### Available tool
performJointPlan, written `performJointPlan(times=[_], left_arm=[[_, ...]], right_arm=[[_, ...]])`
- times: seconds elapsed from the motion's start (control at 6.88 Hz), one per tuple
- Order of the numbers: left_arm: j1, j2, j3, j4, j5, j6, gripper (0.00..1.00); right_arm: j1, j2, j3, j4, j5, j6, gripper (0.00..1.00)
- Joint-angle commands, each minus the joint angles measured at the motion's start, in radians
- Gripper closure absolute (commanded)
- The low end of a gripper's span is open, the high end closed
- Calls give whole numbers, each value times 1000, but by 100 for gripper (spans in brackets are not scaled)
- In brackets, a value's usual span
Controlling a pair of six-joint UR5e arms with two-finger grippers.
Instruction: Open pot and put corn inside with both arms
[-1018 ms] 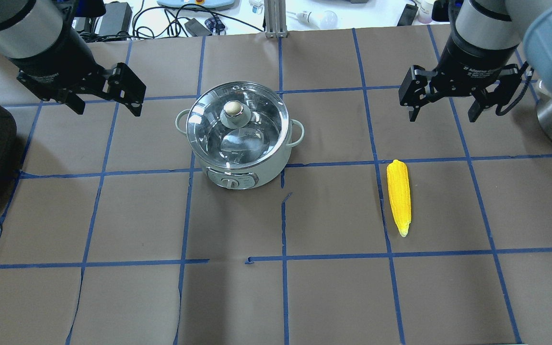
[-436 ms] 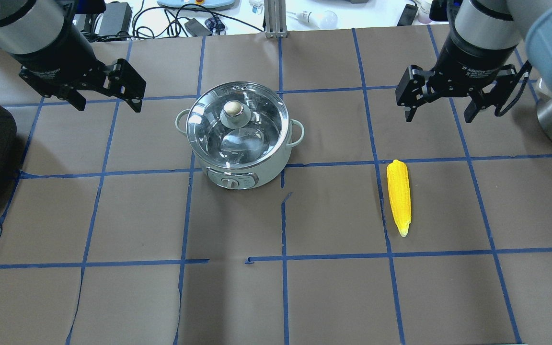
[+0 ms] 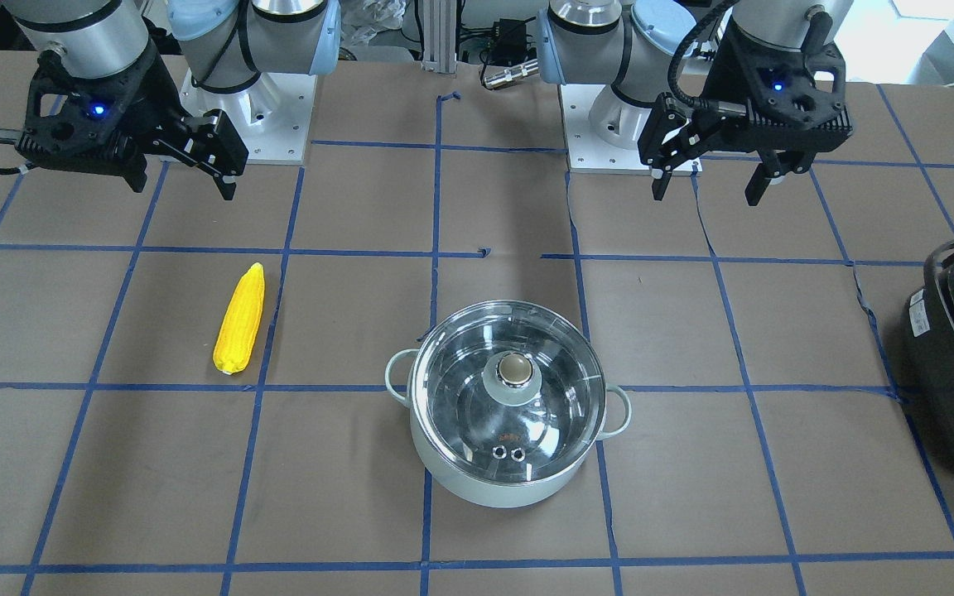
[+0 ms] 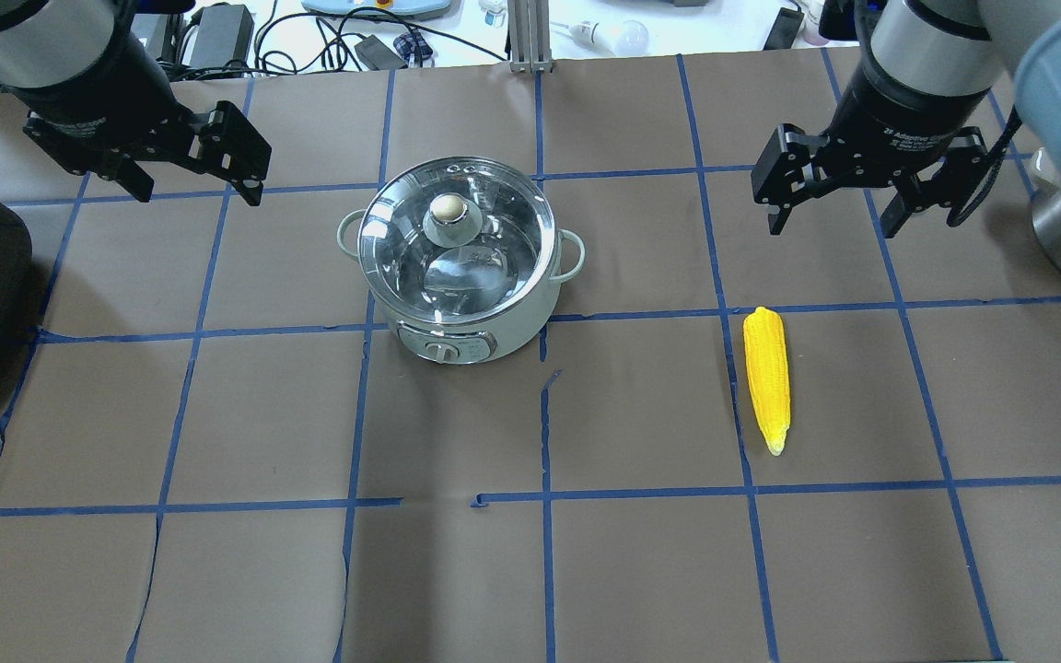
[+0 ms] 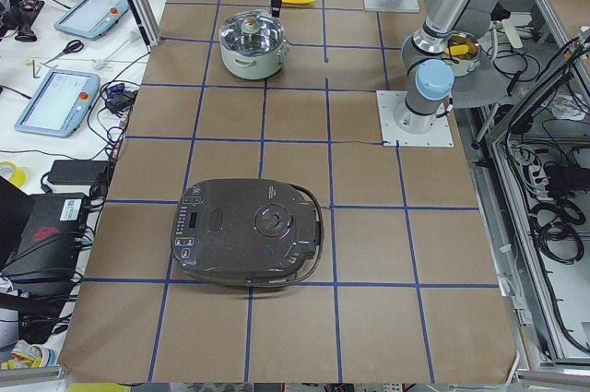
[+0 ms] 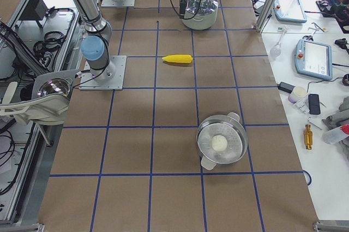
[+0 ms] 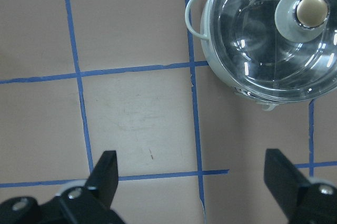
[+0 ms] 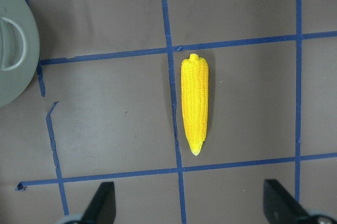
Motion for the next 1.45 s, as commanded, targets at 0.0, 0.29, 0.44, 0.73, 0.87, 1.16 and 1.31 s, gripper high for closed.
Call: performJointPlan(times=[0.0,0.29,0.44,0.73,0.87,1.16,1.31], left_arm=[[1,-39,73,-47,4,-6,0],[-1,-66,95,-55,-7,-11,0],[-2,-70,95,-52,-7,-11,0],[-6,-72,95,-53,-7,-11,0],[-6,-72,92,-52,-7,-11,0],[-7,-69,89,-50,-7,-11,0],[-7,-69,86,-49,-8,-12,0]], right_arm=[[0,1,-1,-1,1,4,0],[0,0,2,5,0,12,0],[0,1,2,5,1,13,0],[0,1,2,5,-2,15,0],[-1,1,2,6,-3,15,0],[0,1,5,6,-61,4,0],[0,3,5,3,-49,10,0]])
